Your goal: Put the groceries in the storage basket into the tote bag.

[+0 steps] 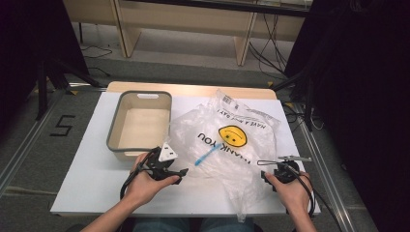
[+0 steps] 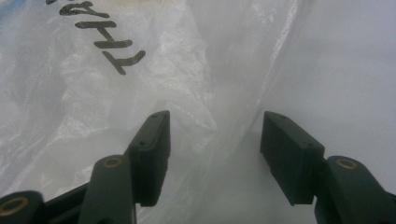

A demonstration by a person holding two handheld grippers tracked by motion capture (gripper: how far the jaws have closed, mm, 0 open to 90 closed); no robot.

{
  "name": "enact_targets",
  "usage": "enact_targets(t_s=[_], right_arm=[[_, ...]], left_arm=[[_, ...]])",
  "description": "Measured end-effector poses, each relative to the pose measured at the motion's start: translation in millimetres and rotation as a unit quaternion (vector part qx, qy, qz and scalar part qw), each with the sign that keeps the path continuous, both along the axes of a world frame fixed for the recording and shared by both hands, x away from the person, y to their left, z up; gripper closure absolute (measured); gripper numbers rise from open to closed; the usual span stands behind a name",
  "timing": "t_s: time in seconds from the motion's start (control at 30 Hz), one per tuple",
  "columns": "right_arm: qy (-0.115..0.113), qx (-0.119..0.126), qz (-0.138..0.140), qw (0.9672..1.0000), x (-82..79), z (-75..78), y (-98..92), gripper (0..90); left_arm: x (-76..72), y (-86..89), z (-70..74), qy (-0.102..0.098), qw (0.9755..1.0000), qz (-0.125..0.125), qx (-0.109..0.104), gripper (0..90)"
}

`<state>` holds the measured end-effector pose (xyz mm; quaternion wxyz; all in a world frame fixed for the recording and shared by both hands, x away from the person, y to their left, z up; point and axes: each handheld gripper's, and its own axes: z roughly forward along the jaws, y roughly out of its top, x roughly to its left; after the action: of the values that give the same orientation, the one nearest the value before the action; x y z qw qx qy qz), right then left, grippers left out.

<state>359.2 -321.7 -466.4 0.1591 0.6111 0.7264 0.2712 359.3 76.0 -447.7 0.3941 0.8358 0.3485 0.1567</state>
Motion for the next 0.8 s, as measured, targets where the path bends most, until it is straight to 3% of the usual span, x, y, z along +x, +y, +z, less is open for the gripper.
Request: enact_targets(t_s=[0.13, 0.3, 0.4, 0.47, 0.6, 0.8], right_arm=[[0.012, 0.002, 0.001, 0.9999, 0.5, -2.7, 0.4, 48.4], [0.011, -0.011, 0.009, 0.9998, 0.2, -2.6, 0.9, 54.6], [0.009, -0.028, 0.02, 0.9994, -0.2, -2.7, 2.7, 59.8], [0.004, -0.054, 0.035, 0.9979, -1.2, -3.2, 5.8, 62.9], [0.002, -0.07, 0.056, 0.996, -2.5, -3.1, 11.4, 73.0], [0.005, -0.074, 0.077, 0.9943, -2.3, -2.4, 14.7, 87.3]], left_arm=[[0.9, 1.6, -0.2, 0.0, 1.0, 0.001, 0.003, 35.8], [1.3, 1.7, -1.2, 0.001, 1.0, 0.005, 0.0, 36.1], [1.6, 1.6, -1.3, 0.002, 1.0, 0.001, 0.004, 36.3], [1.5, 1.4, -2.3, 0.004, 1.0, 0.001, 0.004, 36.6], [1.9, 1.8, -2.7, 0.005, 1.0, 0.0, 0.007, 36.9], [2.1, 2.3, -3.3, 0.005, 0.9999, 0.001, 0.009, 37.1]])
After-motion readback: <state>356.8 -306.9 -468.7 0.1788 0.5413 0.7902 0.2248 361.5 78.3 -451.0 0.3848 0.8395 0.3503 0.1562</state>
